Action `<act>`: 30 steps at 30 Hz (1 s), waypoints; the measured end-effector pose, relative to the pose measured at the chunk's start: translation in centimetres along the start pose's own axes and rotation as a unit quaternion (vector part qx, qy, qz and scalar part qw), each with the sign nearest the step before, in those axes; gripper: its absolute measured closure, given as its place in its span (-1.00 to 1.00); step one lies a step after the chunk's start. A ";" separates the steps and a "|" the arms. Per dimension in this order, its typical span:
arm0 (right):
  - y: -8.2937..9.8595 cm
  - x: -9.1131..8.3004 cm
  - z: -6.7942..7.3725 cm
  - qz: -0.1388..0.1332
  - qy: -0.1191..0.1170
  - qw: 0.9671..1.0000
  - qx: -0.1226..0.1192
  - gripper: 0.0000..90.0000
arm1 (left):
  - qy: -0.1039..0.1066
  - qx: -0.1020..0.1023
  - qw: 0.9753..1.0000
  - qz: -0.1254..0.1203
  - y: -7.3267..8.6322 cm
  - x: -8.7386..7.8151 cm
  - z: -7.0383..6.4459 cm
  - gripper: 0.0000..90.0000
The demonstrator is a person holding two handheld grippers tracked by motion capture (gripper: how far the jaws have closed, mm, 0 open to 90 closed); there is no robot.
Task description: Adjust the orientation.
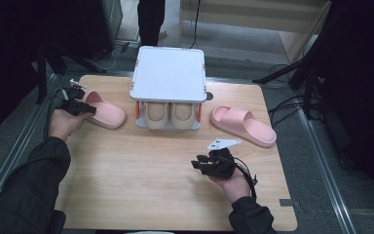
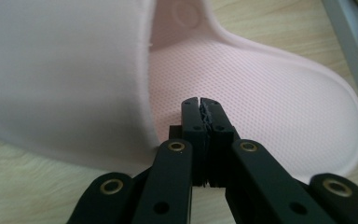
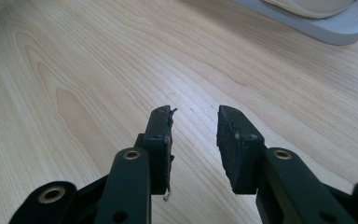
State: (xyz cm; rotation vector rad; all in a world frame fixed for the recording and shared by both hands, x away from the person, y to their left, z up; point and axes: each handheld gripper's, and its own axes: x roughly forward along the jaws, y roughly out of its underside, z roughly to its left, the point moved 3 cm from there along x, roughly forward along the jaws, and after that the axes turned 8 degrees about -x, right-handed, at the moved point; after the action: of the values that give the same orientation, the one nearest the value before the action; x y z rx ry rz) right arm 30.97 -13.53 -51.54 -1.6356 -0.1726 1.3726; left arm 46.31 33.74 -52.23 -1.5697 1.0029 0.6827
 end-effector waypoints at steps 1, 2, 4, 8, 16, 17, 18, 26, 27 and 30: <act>0.0 0.0 0.0 0.000 0.000 1.000 -0.001 0.47 | 0.001 -0.001 1.000 0.000 0.2 -0.1 0.1 0.98; -0.1 0.1 0.0 0.000 -0.001 1.000 0.000 0.47 | 0.002 -0.001 1.000 0.003 0.3 -0.3 0.3 0.98; -0.1 0.1 0.1 0.000 -0.002 1.000 -0.001 0.46 | 0.005 0.000 1.000 0.006 0.7 -0.6 0.7 0.97; -0.1 0.3 0.1 0.005 0.000 1.000 -0.001 0.46 | 0.015 -0.010 1.000 0.003 1.6 -1.3 1.8 0.97; -0.3 0.5 0.0 0.006 0.001 1.000 -0.001 0.46 | 0.048 -0.027 0.998 -0.016 2.2 -3.7 1.8 0.32; -0.3 0.5 0.0 0.007 0.001 1.000 -0.001 0.46 | 0.045 -0.025 0.998 -0.024 2.2 -4.1 1.9 0.24; -0.3 0.5 0.0 0.007 0.000 1.000 -0.001 0.46 | 0.040 -0.031 0.998 -0.035 2.2 -4.5 2.1 0.17; -0.3 0.6 -0.1 0.005 -0.001 1.000 -0.002 0.45 | 0.006 -0.073 0.996 -0.045 2.1 -3.7 4.4 -0.04; -0.3 0.6 -0.1 0.005 0.000 1.000 -0.001 0.45 | 0.002 -0.073 0.996 -0.042 2.1 -3.3 4.5 -0.04; -0.3 0.6 -0.2 0.006 0.001 1.000 0.001 0.45 | -0.002 -0.077 0.996 -0.044 1.8 -2.4 4.5 -0.07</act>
State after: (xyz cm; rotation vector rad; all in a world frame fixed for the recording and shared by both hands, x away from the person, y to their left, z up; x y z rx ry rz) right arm 31.44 -13.13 -51.74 -1.6383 -0.1612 1.3805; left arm 43.96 38.58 -52.16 -1.7361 0.8896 0.7160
